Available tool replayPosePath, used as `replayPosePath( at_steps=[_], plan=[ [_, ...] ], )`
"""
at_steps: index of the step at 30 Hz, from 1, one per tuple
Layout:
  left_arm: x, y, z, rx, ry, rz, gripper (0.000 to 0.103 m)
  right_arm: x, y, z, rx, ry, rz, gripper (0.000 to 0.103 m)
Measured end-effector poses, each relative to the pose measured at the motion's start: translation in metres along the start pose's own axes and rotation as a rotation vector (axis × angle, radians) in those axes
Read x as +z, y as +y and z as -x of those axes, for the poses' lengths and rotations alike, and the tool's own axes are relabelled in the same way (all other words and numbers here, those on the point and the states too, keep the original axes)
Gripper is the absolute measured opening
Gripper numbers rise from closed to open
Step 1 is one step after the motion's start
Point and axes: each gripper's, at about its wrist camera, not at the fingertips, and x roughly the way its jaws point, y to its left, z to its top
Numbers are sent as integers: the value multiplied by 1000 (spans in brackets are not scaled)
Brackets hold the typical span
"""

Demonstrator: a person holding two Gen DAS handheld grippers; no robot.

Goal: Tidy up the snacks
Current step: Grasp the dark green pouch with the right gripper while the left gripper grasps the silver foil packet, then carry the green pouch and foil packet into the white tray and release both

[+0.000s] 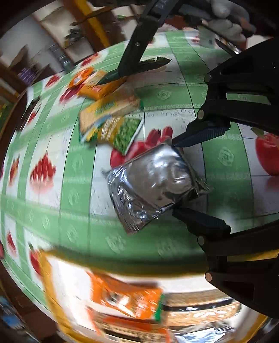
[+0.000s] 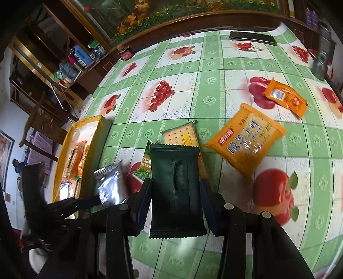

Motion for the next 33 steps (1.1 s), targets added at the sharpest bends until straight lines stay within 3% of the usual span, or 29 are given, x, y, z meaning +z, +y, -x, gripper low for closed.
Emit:
replayPosePath(
  at_steps=[1, 7, 10, 15, 17, 20, 24, 26, 33],
  plan=[
    [0, -4, 0, -4, 2, -12, 48, -2, -3, 2, 1, -1, -9, 46],
    [5, -7, 7, -58, -24, 36, 48, -14, -19, 13, 14, -5, -57, 46],
    [13, 0, 7, -81, -36, 89, 56, -20, -24, 14, 23, -3, -78, 46],
    [37, -10, -7, 4, -40, 76, 59, -28, -26, 18, 26, -11, -100, 46],
    [46, -20, -18, 43, -34, 43, 71, -30, -27, 19, 23, -13, -107, 46],
    [49, -33, -31, 104, -29, -29, 77, -33, -27, 21, 22, -12, -112, 46],
    [47, -43, -36, 156, -53, -119, 75, -38, -28, 20, 18, -8, -121, 46],
    [47, -37, -31, 135, -65, -118, 62, -40, -27, 20, 16, -7, -125, 46],
    [38, -7, 8, 0, -98, -31, 62, -38, -8, 18, 24, -11, -108, 46]
  ],
)
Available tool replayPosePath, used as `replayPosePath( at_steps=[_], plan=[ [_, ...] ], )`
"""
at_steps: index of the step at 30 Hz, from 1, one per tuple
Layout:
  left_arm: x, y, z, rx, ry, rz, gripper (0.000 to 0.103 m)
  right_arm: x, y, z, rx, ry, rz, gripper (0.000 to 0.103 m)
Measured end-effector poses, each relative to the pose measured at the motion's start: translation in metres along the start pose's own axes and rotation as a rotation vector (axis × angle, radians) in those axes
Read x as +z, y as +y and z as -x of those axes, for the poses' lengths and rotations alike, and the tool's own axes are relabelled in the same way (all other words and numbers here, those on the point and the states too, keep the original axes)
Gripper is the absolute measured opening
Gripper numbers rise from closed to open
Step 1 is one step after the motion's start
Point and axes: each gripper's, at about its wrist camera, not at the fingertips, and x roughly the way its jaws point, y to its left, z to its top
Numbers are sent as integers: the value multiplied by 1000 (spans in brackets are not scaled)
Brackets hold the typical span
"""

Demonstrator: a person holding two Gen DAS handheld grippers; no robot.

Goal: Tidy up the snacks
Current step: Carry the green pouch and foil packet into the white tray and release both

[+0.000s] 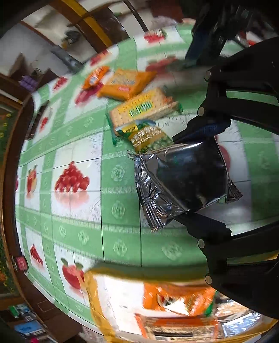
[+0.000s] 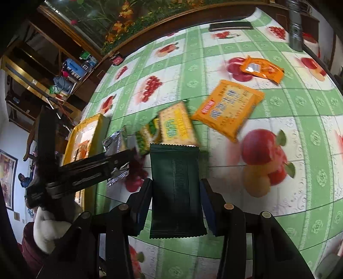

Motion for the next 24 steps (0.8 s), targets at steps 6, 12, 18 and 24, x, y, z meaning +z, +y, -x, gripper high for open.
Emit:
replayPosePath(
  at_steps=[6, 12, 18, 24],
  plan=[
    [5, 56, 52, -49, -82, 109, 62, 10, 54, -18, 66, 24, 70, 46],
    [18, 140, 76, 30, -120, 204, 62, 29, 132, -49, 153, 60, 155, 45],
    [28, 199, 53, 85, -73, 231, 62, 52, 209, -96, 168, 72, 238, 45],
    [37, 217, 38, 69, -47, 218, 63, 59, 236, -139, 94, 86, 247, 45]
  ],
)
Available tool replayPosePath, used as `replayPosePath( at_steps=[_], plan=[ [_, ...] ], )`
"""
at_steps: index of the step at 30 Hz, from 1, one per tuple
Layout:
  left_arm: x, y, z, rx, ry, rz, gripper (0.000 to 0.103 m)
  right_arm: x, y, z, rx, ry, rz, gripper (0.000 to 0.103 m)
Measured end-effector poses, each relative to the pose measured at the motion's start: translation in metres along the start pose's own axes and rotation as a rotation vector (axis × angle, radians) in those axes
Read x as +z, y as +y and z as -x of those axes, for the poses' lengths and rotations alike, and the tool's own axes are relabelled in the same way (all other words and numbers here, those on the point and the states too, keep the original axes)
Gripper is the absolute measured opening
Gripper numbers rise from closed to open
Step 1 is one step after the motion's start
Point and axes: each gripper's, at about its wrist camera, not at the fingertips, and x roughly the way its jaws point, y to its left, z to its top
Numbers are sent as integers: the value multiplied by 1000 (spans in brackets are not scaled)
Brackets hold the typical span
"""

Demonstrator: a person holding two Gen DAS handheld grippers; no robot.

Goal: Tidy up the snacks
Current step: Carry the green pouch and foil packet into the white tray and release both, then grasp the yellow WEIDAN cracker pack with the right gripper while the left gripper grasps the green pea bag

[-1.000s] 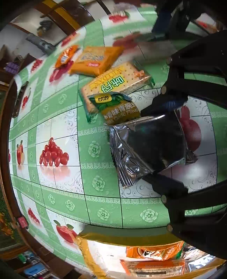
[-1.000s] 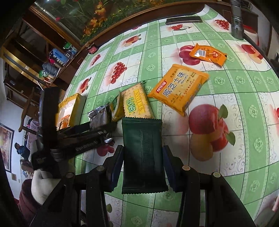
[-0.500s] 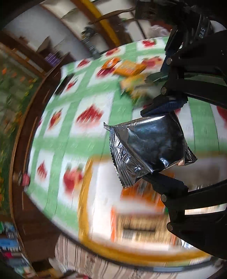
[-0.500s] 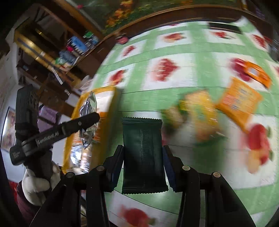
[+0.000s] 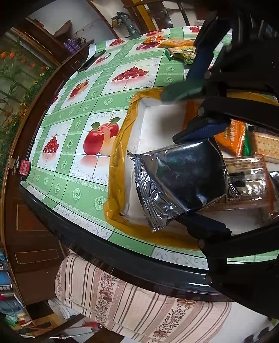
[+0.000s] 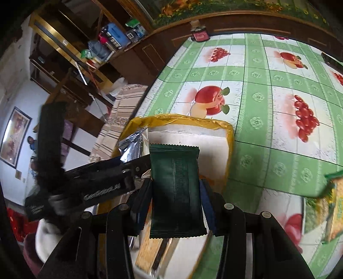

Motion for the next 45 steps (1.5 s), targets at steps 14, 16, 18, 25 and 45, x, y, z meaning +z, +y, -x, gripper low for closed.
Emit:
replayPosePath(
  at_steps=[14, 16, 18, 25, 45],
  plan=[
    [1, -6, 39, -162, -29, 16, 63, -15, -30, 47, -33, -112, -97, 58],
    [-6, -20, 56, -204, -62, -12, 63, -30, -47, 75, -64, -175, -130, 58],
    [-16, -37, 71, -251, -83, -38, 63, -51, -78, 109, -136, -255, -186, 68],
    [-46, -86, 67, -342, -20, -78, 66, -115, -201, 147, -259, -214, -480, 74],
    [-76, -190, 18, -197, 61, -276, 66, -63, -198, 75, -286, -51, -139, 49]
  ],
)
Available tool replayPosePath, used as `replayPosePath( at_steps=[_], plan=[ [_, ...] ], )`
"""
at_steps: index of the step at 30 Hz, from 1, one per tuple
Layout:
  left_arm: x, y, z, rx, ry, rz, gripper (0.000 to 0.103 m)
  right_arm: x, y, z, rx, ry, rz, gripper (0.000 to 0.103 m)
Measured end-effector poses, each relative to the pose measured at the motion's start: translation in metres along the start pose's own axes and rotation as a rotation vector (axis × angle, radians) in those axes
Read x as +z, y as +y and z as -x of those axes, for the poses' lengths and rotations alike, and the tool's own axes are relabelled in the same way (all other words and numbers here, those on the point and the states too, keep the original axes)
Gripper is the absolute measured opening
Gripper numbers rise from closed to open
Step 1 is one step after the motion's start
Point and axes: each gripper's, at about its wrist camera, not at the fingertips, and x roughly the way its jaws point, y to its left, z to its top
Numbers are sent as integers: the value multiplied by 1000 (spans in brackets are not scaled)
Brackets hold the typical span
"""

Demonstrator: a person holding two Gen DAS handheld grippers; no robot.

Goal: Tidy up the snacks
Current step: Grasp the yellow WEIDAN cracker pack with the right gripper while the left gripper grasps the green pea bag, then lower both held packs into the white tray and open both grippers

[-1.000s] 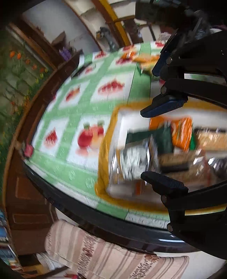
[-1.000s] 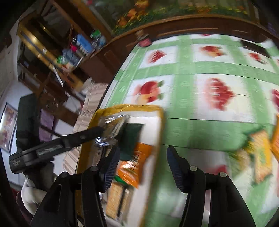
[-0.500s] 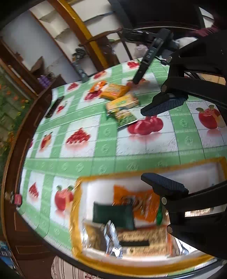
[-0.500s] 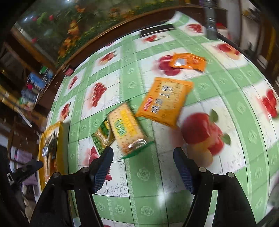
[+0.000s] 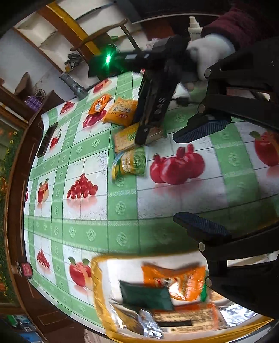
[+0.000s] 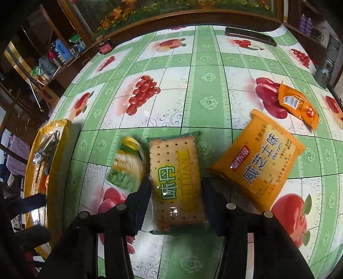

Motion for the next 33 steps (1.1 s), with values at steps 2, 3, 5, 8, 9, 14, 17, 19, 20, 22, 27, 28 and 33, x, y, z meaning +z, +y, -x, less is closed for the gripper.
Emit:
replayPosePath(
  at_steps=[2, 3, 5, 8, 9, 14, 17, 19, 20, 22, 27, 28, 33],
  plan=[
    [7, -7, -12, 15, 5, -20, 66, -7, -6, 5, 10, 10, -4, 49],
    [12, -11, -19, 21, 11, -31, 66, -11, -10, 7, 20, 14, -8, 49],
    [21, -18, -35, 33, 17, -41, 66, -20, -17, 13, 38, 24, -20, 49],
    [35, -23, -56, 37, 18, -11, 66, -36, -29, 21, 66, 41, -37, 49],
    [39, -24, -62, 45, 16, 3, 66, -42, -32, 24, 72, 46, -38, 49],
    [56, -40, -94, 134, 18, -15, 66, -58, -43, 33, 91, 50, -58, 50],
    [56, -54, -106, 196, 37, -93, 66, -64, -46, 36, 90, 49, -56, 50],
    [50, -61, -107, 218, 44, -136, 55, -66, -47, 38, 91, 47, -57, 50],
    [47, -62, -104, 219, 40, -149, 40, -67, -47, 39, 93, 46, -57, 49],
    [42, -60, -98, 171, 54, -129, 40, -70, -49, 41, 101, 43, -63, 49],
    [27, -38, -72, 99, 32, -48, 35, -73, -51, 43, 162, 52, -106, 48],
    [26, -37, -69, 86, 25, -32, 35, -73, -49, 43, 169, 54, -113, 48],
    [5, -7, -23, 6, -34, 64, 35, -71, -29, 46, 191, 53, -102, 48]
  ],
)
